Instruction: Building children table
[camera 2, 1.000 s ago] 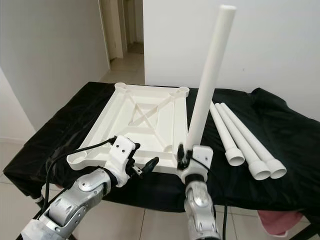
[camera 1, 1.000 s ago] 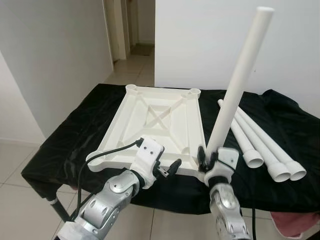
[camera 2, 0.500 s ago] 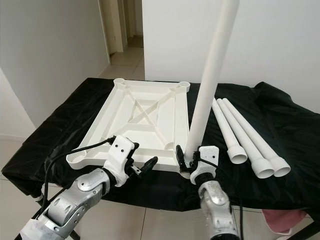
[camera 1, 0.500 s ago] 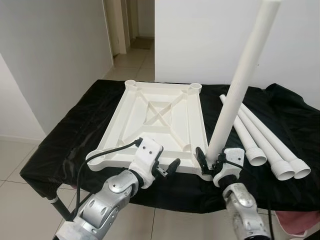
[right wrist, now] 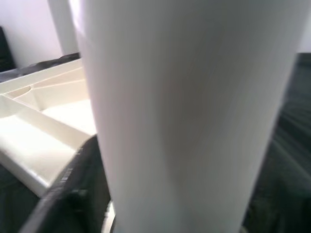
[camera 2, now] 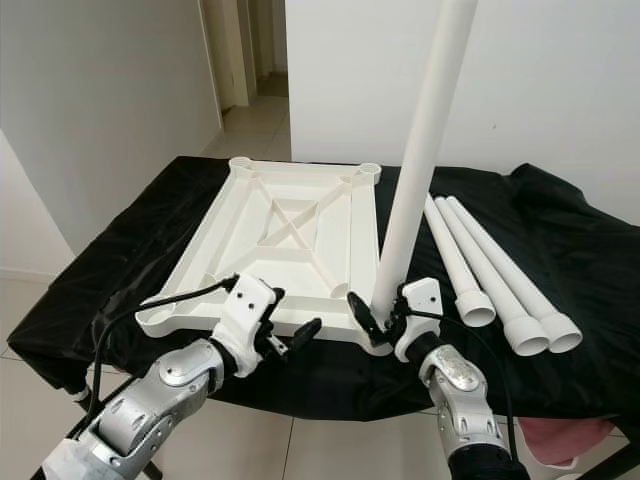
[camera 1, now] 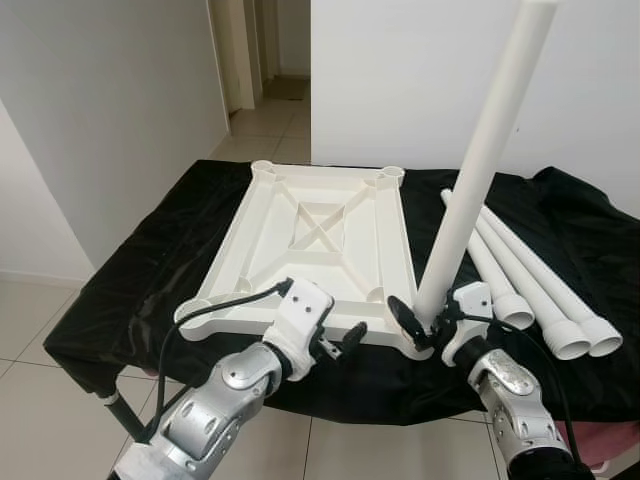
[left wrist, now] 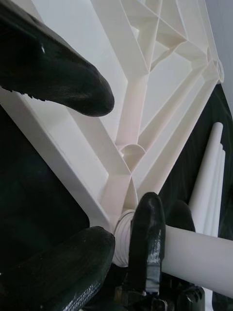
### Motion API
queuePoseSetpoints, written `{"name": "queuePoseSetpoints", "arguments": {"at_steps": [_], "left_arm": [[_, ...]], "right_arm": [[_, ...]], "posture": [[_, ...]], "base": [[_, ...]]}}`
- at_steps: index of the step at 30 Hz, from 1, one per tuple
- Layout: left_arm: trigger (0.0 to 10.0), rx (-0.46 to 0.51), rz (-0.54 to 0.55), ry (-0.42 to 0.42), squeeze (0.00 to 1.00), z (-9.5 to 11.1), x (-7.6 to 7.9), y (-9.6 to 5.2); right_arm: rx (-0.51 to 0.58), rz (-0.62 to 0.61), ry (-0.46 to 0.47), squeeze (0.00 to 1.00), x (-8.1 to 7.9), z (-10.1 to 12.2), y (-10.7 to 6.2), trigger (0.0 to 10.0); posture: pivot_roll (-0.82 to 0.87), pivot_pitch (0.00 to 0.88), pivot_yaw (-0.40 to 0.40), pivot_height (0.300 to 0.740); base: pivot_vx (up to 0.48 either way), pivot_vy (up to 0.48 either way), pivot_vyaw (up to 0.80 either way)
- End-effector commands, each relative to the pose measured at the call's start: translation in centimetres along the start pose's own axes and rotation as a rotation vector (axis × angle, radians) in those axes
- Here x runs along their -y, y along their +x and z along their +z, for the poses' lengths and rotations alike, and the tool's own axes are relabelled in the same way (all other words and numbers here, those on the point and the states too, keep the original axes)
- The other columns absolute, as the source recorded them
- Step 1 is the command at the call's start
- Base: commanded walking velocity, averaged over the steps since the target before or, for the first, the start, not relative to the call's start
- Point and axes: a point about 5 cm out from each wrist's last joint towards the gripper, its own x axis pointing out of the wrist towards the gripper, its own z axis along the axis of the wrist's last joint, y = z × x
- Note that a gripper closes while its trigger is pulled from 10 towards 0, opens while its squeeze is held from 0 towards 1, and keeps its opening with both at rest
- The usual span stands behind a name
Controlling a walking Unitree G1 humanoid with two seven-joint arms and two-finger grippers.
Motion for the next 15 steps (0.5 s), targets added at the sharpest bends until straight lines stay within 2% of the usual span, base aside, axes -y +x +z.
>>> {"name": "queuePoseSetpoints", "arguments": {"at_steps": [1, 7, 9, 10, 12, 13, 15], "left_arm": [[10.0, 0.008, -0.215, 0.023, 0.00, 0.3, 1.3, 0.1], [10.0, 0.009, -0.216, 0.023, 0.00, 0.3, 1.4, 0.1], [10.0, 0.012, -0.210, 0.022, 0.00, 0.3, 1.4, 0.2], [10.0, 0.013, -0.208, 0.021, 0.00, 0.3, 1.4, 0.2], [10.0, 0.013, -0.207, 0.020, 0.00, 0.3, 1.5, 0.2], [10.0, 0.014, -0.209, 0.018, 0.00, 0.3, 1.6, 0.2], [10.0, 0.015, -0.212, 0.015, 0.00, 0.3, 1.9, 0.2]], "right_arm": [[-0.007, 0.025, 0.002, 0.00, 0.0, -0.1, 0.2, 0.0], [-0.013, 0.023, 0.011, 0.00, 0.2, -0.2, 0.1, 0.0], [-0.016, -0.005, 0.043, 0.00, 0.4, -0.5, -0.2, 0.0], [-0.018, -0.009, 0.056, 0.00, 0.4, -0.6, -0.3, 8.4], [-0.023, -0.011, 0.077, 0.00, 0.3, -0.7, -0.3, 8.4], [-0.025, -0.015, 0.098, 0.00, 0.2, -0.9, -0.3, 10.0], [-0.034, -0.028, 0.120, 0.00, -0.2, -1.2, -0.4, 10.0]], "posture": [[-0.03, 0.068, 0.059, 0.740], [-0.03, 0.067, 0.058, 0.740], [-0.03, 0.068, 0.050, 0.740], [-0.03, 0.068, 0.050, 0.740], [-0.03, 0.066, 0.049, 0.740], [-0.03, 0.066, 0.048, 0.740], [-0.03, 0.065, 0.043, 0.740]], "base": [[0.000, 0.000, 0.00], [0.000, 0.000, 0.00], [0.000, 0.000, 0.00], [0.000, 0.000, 0.00], [0.000, 0.000, 0.00], [0.000, 0.000, 0.00], [0.000, 0.000, 0.00]]}}
